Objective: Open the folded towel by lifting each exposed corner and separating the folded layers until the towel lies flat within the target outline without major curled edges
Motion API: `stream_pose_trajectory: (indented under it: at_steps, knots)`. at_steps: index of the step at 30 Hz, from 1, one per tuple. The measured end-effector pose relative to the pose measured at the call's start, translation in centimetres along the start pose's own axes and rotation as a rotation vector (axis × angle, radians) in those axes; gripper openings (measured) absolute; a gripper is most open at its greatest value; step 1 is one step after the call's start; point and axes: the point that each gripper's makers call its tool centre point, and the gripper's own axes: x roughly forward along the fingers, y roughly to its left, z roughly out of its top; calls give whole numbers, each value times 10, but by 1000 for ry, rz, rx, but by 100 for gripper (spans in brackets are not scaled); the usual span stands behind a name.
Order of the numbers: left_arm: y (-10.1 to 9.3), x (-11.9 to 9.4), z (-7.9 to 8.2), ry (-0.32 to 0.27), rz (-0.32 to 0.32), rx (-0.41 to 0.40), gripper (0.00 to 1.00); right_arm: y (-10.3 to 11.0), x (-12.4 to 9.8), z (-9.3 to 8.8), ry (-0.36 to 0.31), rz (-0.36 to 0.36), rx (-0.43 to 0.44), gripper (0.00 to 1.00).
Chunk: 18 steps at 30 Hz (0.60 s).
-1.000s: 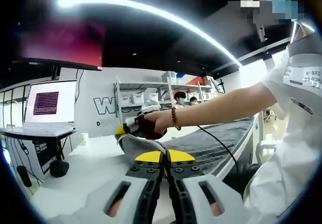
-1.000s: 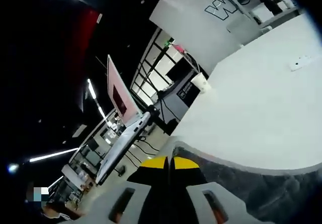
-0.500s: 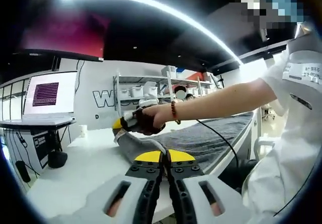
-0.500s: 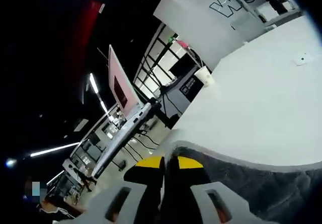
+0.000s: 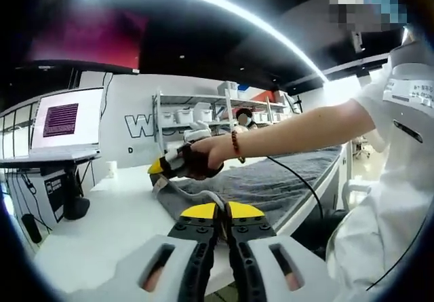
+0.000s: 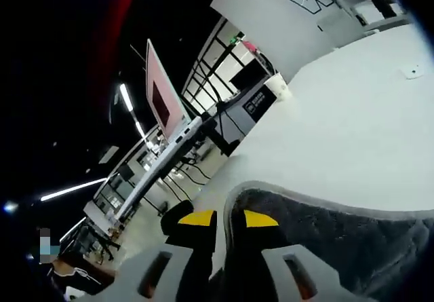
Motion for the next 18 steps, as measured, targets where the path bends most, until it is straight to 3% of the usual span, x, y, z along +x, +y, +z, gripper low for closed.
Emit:
stream_pose_trajectory:
  at_steps: [6,13,18]
  knots:
    - [5,-5,-19,48,-9,-28,9,-2,12,-13,25,12,-25,7]
    - [5,-5,-32,92,-9,-35,10,-4,21,-37,99,20,-40,7]
    - [4,-6,-33,100,-10,-34,9,-6,18,-45,129,21,-60,10]
